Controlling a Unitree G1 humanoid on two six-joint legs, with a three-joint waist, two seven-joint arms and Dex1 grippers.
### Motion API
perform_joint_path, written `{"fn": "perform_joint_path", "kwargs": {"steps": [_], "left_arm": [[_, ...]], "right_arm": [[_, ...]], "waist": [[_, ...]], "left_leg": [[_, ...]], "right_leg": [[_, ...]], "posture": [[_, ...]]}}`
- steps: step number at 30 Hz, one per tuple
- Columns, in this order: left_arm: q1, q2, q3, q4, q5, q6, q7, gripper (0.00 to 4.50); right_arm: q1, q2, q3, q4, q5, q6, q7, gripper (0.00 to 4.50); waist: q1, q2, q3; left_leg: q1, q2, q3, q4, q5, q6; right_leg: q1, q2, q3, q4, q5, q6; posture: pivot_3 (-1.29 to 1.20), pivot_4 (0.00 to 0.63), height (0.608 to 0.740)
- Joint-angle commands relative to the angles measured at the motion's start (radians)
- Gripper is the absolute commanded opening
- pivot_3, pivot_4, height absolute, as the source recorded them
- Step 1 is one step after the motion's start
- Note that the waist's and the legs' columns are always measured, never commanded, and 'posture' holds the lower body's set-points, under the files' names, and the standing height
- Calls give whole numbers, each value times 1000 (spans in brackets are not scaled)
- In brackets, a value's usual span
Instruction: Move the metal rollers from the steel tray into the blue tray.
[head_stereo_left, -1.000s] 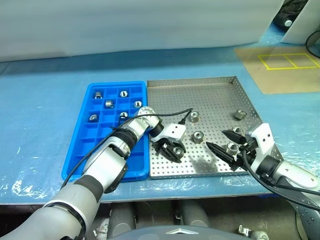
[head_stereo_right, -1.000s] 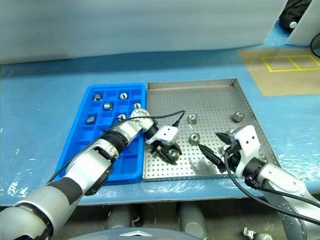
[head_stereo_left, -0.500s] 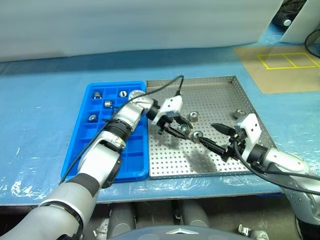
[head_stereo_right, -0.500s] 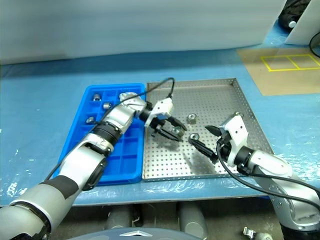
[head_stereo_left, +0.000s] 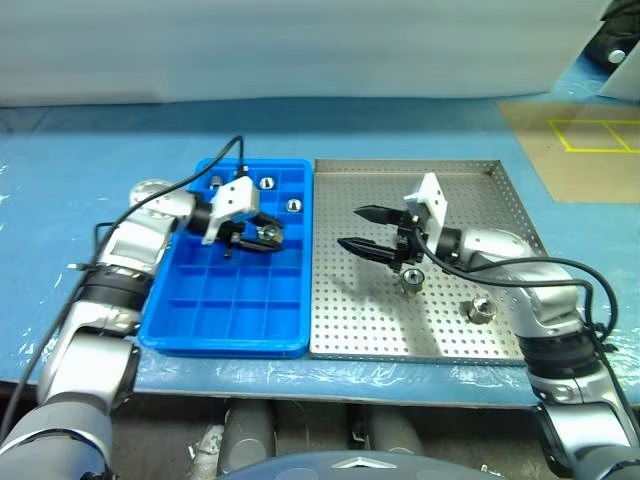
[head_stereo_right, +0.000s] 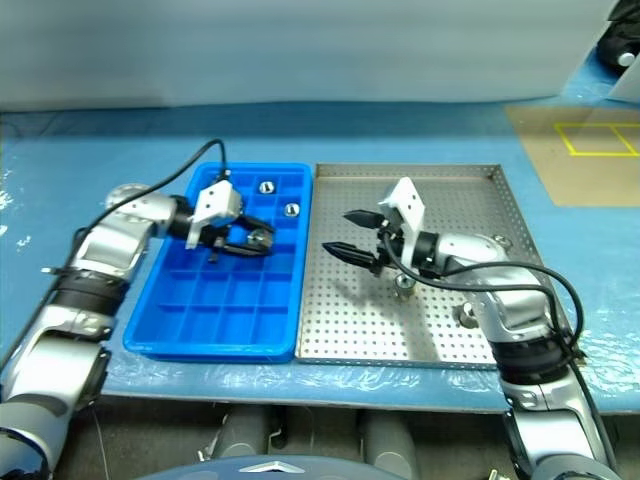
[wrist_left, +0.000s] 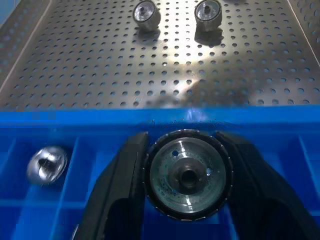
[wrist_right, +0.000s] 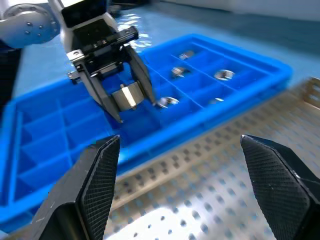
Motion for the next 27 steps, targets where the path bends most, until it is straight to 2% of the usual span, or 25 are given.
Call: {"fn": "perform_joint_path", "kwargs": {"steps": [1, 6, 14, 19, 27], "left_arm": [[68, 70, 101, -132, -67, 107, 70, 1773], [151, 129, 162, -232, -105, 181, 146, 1773], [370, 187, 251, -311, -132, 232, 254, 1773], [425, 181, 273, -326, -154, 238, 303, 1773], [421, 130, 224, -301, -148, 232, 370, 1773]], "right_arm": [[-83, 40, 103, 53, -13, -38, 128, 3948], [-157, 98, 180, 162, -66, -100, 222, 3948], [-274, 251, 208, 364, -115, -177, 286, 3948], [-299, 284, 217, 399, -132, -192, 337, 3948], [-287, 292, 201, 400, -156, -189, 340, 3948]], "waist": [[10, 0, 0], [68, 0, 0], [81, -1, 0], [104, -2, 1], [119, -2, 0]], "left_leg": [[0, 0, 0, -1, 0, -1], [-1, 1, -1, -3, 3, -7], [-2, 2, -2, -2, 6, -11], [-2, 4, -4, -5, 8, -14], [-3, 4, -4, -5, 8, -14]], "right_leg": [[-1, 0, 0, 0, 0, 0], [-2, 0, -3, 3, -1, -2], [-10, 0, -2, 14, -4, -6], [-11, 2, -4, 15, -5, -8], [-12, 2, -5, 15, -5, -8]], "posture": [[125, 150, 740], [198, 150, 740], [288, 150, 740], [321, 150, 740], [311, 150, 740]]}}
